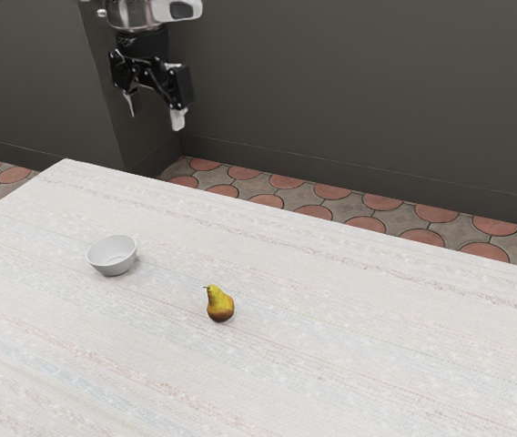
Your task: Place the pear in the bowl.
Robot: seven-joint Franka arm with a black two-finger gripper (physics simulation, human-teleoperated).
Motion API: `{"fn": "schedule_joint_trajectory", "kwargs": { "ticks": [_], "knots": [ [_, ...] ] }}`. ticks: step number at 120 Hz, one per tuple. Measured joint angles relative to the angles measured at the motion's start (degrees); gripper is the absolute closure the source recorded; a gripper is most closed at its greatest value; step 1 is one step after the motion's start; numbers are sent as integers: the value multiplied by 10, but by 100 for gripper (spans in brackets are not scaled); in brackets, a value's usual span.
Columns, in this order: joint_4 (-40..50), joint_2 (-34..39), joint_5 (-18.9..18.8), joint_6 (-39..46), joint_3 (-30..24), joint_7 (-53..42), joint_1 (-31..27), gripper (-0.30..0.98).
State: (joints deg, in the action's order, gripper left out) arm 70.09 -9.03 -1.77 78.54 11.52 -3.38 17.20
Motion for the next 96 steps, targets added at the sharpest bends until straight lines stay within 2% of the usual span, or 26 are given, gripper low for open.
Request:
{"fn": "schedule_joint_trajectory", "kwargs": {
  "ticks": [17, 33, 53, 73, 85, 96],
  "knots": [
    [6, 1, -22, 4, -25, -12, -12, 0],
    [199, 52, -32, 66, -33, -5, -11, 0],
    [285, 55, -32, 152, -51, 11, -20, 0],
    [460, 53, 17, 299, -57, 23, -5, 0],
    [543, 49, 68, 397, -56, 27, -5, 0],
    [587, 49, 130, 474, -55, 35, -9, 0]
  ]
}}
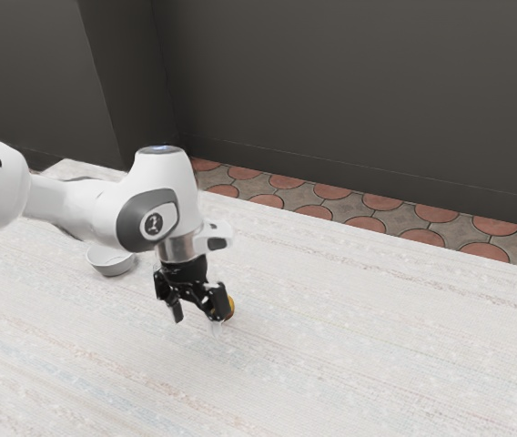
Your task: Place the pear in the bowl.
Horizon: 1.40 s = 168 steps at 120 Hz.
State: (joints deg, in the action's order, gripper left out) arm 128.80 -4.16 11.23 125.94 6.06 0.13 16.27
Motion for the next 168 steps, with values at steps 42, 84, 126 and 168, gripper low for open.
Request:
{"fn": "schedule_joint_trajectory", "kwargs": {
  "ticks": [42, 84, 126, 168],
  "knots": [
    [8, -65, -17, 196, 27, 51, -2, 0],
    [-5, -117, -31, 301, 28, 67, -1, 0],
    [-7, -140, -31, 352, 28, 66, 1, 21],
    [-8, -134, -33, 366, 29, 64, 1, 49]
  ]
}}
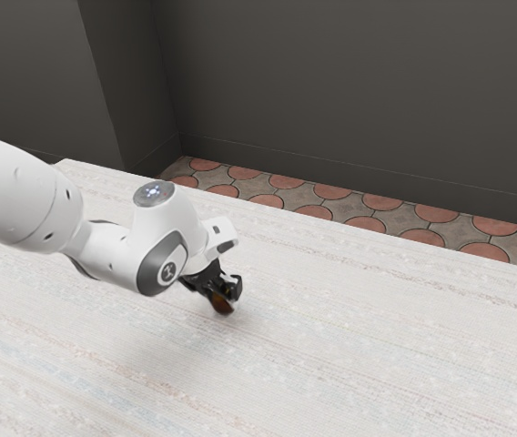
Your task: Place the pear in the bowl.
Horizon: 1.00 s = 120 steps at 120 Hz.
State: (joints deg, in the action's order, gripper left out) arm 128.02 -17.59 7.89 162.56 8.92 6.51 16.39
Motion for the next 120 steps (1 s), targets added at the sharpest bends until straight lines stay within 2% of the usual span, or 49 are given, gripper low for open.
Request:
{"fn": "schedule_joint_trajectory", "kwargs": {
  "ticks": [21, 49, 84, 120],
  "knots": [
    [1, 41, -5, -10, 24, -1, 1, 58],
    [0, 83, -12, -33, 119, -12, 1, 65],
    [-4, 93, -36, -80, 233, -33, -4, 61],
    [-55, 24, -43, -96, 246, -49, -24, 59]
  ]
}}
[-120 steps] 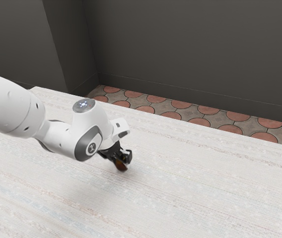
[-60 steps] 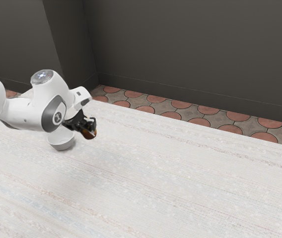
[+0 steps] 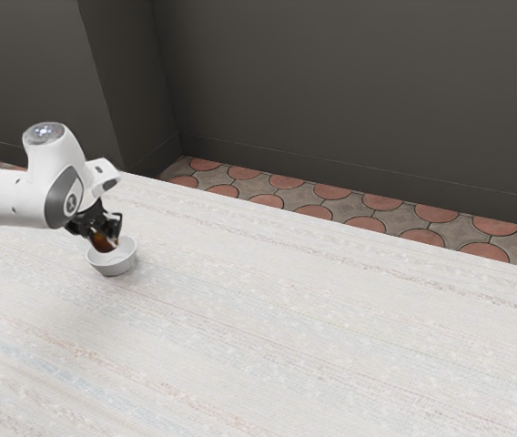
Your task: Place the pear in the bowl.
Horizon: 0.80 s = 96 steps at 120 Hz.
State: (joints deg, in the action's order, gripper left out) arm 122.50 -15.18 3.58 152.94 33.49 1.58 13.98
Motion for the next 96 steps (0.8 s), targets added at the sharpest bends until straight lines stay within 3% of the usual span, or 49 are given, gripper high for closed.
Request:
{"fn": "schedule_joint_trajectory", "kwargs": {
  "ticks": [37, 54, 75, 85, 96],
  "knots": [
    [-81, -57, 2, -31, -1, -10, -14, 58],
    [-86, -62, 13, -44, -2, -24, -16, 30],
    [-87, -59, 20, -52, -2, -45, -16, 13],
    [-87, 9, 12, -91, -6, -60, -11, 9],
    [-108, 135, -1, -223, -30, -77, 10, 6]
  ]
}}
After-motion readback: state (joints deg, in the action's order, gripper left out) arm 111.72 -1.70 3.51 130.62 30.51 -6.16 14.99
